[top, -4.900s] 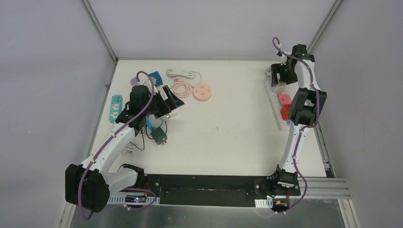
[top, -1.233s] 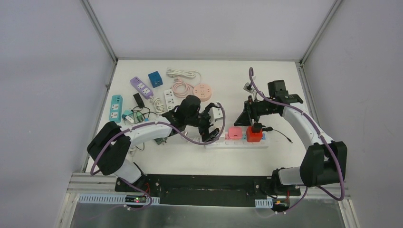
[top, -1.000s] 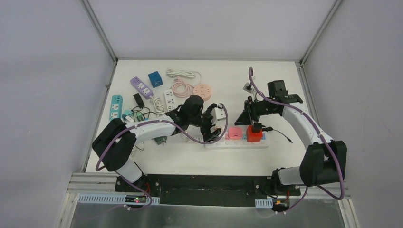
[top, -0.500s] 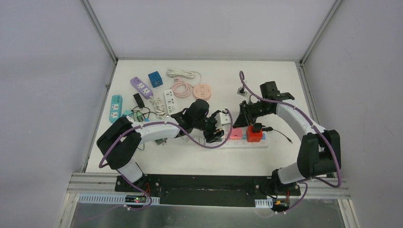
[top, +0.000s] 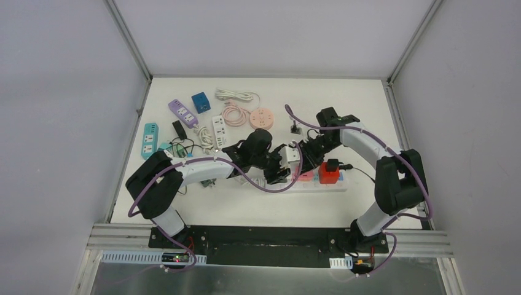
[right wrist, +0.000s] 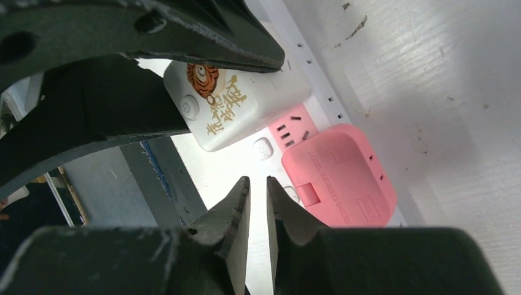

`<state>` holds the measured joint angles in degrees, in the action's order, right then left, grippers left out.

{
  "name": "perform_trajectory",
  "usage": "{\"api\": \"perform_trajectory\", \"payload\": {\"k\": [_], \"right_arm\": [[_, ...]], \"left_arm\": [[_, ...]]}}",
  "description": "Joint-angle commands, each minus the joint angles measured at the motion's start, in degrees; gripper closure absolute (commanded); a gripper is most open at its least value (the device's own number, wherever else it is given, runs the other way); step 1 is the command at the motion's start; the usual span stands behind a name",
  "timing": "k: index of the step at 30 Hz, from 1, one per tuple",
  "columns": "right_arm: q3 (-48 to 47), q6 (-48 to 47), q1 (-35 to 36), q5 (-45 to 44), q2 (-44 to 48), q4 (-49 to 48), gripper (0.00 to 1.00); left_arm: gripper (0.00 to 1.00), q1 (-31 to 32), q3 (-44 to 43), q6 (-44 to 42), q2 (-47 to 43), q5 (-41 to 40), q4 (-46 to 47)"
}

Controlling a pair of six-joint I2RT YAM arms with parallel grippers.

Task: Pull the plug off the socket
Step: Remove the plug from the socket.

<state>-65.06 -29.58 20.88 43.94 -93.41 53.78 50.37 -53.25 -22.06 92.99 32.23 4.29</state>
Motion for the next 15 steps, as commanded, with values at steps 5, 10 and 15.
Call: {"api": "perform_trajectory", "payload": {"k": [5,10,15], "right_arm": [[-1.5,0.5,0.8,-7.9,-2.3,-0.5,0.85],[-2.3,1.0,1.6,-11.3,-4.6,-0.2,0.86],[-1.4,1.4,2.2,-14.0,-4.9,-0.9,0.87]], "left_arm": [[1.00,2.1,-0.9,-2.2,0.3,-5.1,-1.1],[1.00,2.4,-0.4,-2.3,-0.3,-8.1,-0.3],[1.00,3.2,0.3,-3.5,-1.1,-10.9,0.2]]}}
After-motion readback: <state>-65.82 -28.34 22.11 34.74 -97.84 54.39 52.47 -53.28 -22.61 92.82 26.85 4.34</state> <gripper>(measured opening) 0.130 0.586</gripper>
